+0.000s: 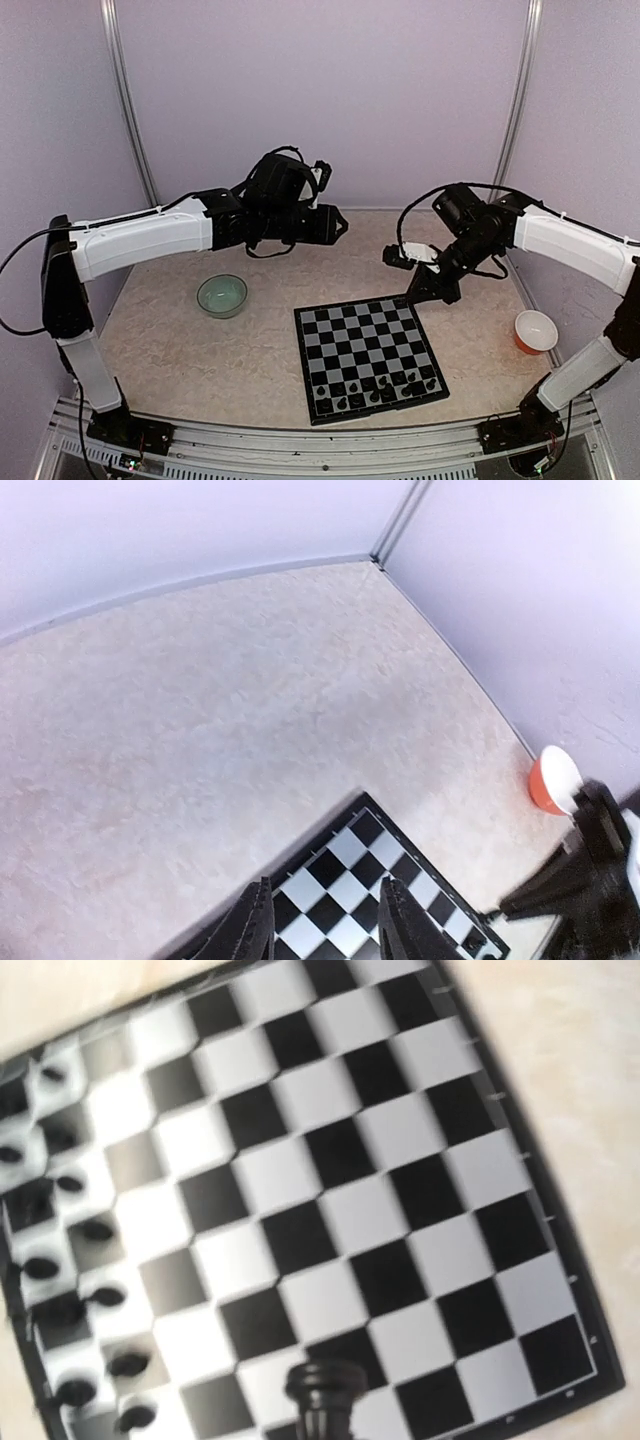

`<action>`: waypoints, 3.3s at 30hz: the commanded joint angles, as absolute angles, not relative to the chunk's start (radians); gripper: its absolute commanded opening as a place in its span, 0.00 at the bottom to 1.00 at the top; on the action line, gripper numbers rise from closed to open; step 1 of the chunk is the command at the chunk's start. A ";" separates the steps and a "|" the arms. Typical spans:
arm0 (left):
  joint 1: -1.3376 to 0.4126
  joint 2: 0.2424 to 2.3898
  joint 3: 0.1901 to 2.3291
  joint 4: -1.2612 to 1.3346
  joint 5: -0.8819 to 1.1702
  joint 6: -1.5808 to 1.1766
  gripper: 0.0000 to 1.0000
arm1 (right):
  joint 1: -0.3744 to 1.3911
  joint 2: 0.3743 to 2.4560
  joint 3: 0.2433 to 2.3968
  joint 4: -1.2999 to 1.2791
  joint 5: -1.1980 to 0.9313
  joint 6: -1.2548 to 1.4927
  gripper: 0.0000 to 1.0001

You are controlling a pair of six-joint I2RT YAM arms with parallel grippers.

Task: Set up the chess pieces on the board
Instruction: Place the knight at b8, then reset both arms

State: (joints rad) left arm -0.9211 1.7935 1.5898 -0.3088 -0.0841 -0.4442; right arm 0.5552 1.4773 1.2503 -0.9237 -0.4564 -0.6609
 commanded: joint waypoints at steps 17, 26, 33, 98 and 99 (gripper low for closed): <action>-0.709 1.822 1.524 -0.299 -0.118 -0.245 0.37 | 1.034 1.413 0.995 -1.072 -0.021 -0.711 0.00; -0.709 1.848 1.534 -0.315 -0.078 -0.248 0.37 | 1.069 1.474 0.974 -1.056 0.038 -0.683 0.00; -0.709 1.846 1.535 -0.320 -0.077 -0.249 0.37 | 1.081 1.496 0.976 -1.035 0.025 -0.671 0.00; -0.779 1.589 1.404 -0.322 -0.303 -0.076 0.53 | 0.421 1.042 0.876 -0.188 -0.200 -0.405 0.99; -0.774 1.552 1.357 -0.284 -0.304 -0.076 0.57 | 0.393 1.042 0.863 -0.153 -0.197 -0.361 0.99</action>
